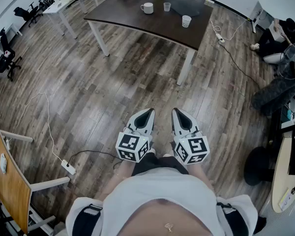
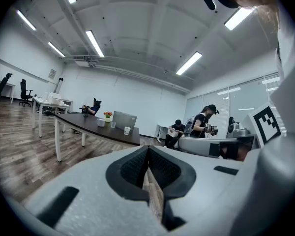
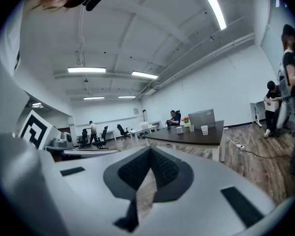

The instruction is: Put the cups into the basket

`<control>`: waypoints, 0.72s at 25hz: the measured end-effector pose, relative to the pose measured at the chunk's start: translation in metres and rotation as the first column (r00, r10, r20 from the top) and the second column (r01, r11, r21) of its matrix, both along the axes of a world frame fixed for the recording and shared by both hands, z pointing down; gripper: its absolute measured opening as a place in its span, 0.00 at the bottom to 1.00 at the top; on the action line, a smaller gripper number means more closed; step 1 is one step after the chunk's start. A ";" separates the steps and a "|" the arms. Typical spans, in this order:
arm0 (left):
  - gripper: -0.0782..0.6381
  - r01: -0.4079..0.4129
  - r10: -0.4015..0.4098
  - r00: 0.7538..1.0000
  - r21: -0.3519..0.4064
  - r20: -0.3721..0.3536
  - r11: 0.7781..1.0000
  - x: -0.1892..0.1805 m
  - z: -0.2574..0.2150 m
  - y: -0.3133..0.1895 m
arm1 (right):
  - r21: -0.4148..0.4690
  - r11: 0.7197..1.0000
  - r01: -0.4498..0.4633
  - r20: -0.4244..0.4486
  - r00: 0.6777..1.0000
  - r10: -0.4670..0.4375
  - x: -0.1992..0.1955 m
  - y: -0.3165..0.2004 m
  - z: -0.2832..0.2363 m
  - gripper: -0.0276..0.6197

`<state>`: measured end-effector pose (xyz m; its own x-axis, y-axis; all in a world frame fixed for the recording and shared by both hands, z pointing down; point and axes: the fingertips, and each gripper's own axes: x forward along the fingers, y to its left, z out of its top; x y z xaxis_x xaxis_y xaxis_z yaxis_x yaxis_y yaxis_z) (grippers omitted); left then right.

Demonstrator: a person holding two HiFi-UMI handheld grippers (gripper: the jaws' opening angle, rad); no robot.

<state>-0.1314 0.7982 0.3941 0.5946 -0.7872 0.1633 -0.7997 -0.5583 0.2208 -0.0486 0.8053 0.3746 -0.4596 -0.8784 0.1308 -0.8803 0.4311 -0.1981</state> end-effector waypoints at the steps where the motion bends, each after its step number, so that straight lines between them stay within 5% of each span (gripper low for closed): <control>1: 0.12 0.000 0.000 1.000 0.001 0.000 1.000 -0.001 0.000 0.000 | 0.002 1.000 0.001 -0.002 1.000 -0.001 -0.001 0.000 -0.001 0.06; 18: 0.12 -0.009 0.009 1.000 -0.004 -0.003 1.000 -0.009 0.000 -0.008 | 0.021 1.000 0.004 0.052 0.999 -0.005 -0.009 -0.008 -0.008 0.06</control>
<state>-0.1405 0.7906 0.3943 0.6023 -0.7812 0.1641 -0.7939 -0.5647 0.2254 -0.0574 0.7974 0.3662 -0.4691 -0.8787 0.0883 -0.8672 0.4395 -0.2341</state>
